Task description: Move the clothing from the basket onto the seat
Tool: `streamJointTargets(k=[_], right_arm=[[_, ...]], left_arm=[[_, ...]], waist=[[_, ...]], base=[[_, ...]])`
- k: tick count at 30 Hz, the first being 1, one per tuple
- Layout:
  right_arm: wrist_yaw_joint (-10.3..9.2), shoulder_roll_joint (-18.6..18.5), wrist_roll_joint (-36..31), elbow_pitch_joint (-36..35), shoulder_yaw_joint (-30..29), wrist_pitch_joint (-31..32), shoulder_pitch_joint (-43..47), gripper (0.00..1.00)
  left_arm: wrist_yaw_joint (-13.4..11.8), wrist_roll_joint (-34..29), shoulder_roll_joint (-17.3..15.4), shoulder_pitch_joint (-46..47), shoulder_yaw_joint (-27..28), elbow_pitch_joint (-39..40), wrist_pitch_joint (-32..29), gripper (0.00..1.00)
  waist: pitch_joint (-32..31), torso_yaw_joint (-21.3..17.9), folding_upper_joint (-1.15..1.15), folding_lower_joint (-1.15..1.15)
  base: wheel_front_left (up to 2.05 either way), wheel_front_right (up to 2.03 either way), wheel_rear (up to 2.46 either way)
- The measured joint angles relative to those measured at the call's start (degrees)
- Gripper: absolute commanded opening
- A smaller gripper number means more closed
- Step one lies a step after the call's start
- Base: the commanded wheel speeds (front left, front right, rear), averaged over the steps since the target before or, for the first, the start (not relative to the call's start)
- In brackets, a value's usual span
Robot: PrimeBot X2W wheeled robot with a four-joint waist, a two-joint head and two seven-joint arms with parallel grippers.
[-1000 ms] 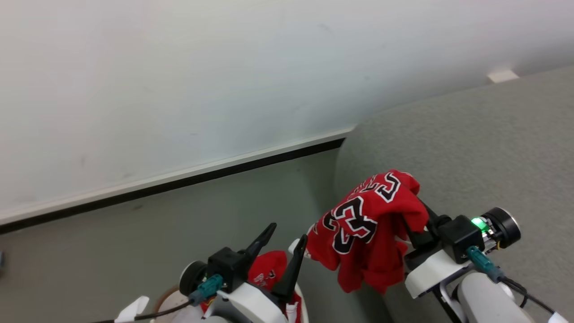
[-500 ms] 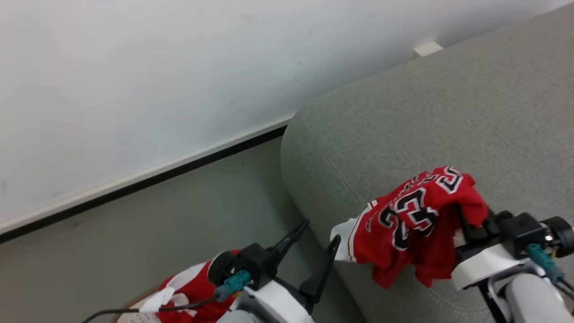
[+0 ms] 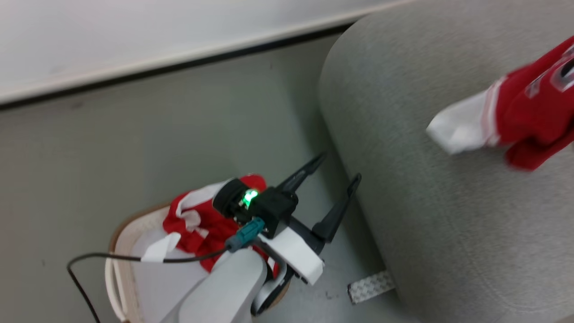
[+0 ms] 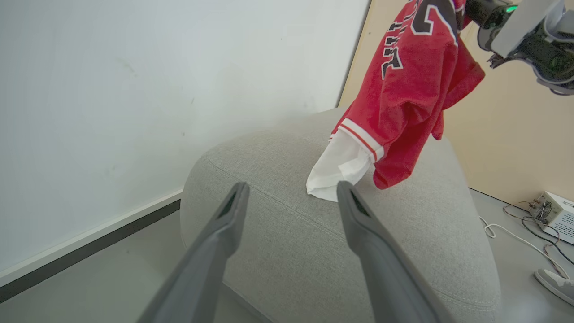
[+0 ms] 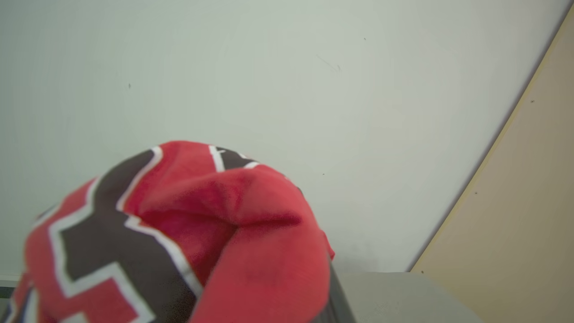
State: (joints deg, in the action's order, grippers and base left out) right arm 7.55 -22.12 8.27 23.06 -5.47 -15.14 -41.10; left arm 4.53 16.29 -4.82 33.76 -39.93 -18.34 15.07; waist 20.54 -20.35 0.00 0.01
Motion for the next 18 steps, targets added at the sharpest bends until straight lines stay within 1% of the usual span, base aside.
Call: streamJointTargets(k=[5, 8, 11, 13, 14, 16, 17, 18], right_arm=[[0.00, -7.02, -1.83, 6.49, -5.17, 0.00, -9.82, 0.00], [0.00, -9.31, -2.94, 11.26, -8.53, -0.03, -14.79, 0.00], [0.00, -9.64, -5.57, 18.55, -10.93, -0.01, -17.67, 0.00], [0.00, -8.23, -7.14, 22.32, -12.80, 0.00, -18.61, 0.00], [0.00, -7.24, -7.89, 23.68, -13.59, 0.00, -18.82, 0.05], [0.00, -5.20, -9.29, 25.71, -14.44, 0.00, -18.57, 0.56], [0.00, -4.33, -9.87, 26.06, -14.96, 0.00, -18.12, 1.00], [0.00, -3.61, -10.58, 26.04, -15.26, -0.01, -17.39, 1.00]], left_arm=[[-0.31, -2.09, -0.46, 4.11, 0.44, 0.57, 0.05, 1.00], [-0.65, -2.55, -0.66, 5.78, 1.32, 1.53, 0.05, 1.00], [-1.01, -2.89, -1.03, 6.33, 2.10, 1.76, 0.05, 1.00], [-1.08, -3.30, -1.23, 6.36, 2.41, 1.63, 0.05, 1.00], [-1.16, -3.37, -1.22, 6.36, 2.59, 1.64, 0.05, 1.00], [-1.56, -3.38, -1.18, 6.34, 3.12, 1.68, 0.05, 1.00], [-1.57, -3.38, -1.14, 6.30, 3.38, 1.69, 0.05, 1.00], [-1.59, -3.38, -1.14, 6.17, 3.65, 1.68, 0.05, 1.00]], waist=[[7.69, 3.38, 0.00, 0.01], [12.07, 5.36, 0.00, 0.01], [15.90, 7.13, 0.00, 0.01], [17.96, 8.20, 0.00, 0.01], [18.81, 8.68, 0.00, 0.01], [20.13, 9.53, 0.00, 0.01], [20.56, 9.88, 0.00, 0.01], [20.81, 10.10, 0.00, 0.01]], base=[[0.00, 0.00, 0.00], [0.00, 0.00, 0.00], [0.00, 0.00, 0.00], [0.00, 0.00, 0.00], [0.00, 0.00, 0.00], [0.00, 0.00, 0.00], [0.00, 0.00, 0.00], [0.00, 0.00, 0.00]])
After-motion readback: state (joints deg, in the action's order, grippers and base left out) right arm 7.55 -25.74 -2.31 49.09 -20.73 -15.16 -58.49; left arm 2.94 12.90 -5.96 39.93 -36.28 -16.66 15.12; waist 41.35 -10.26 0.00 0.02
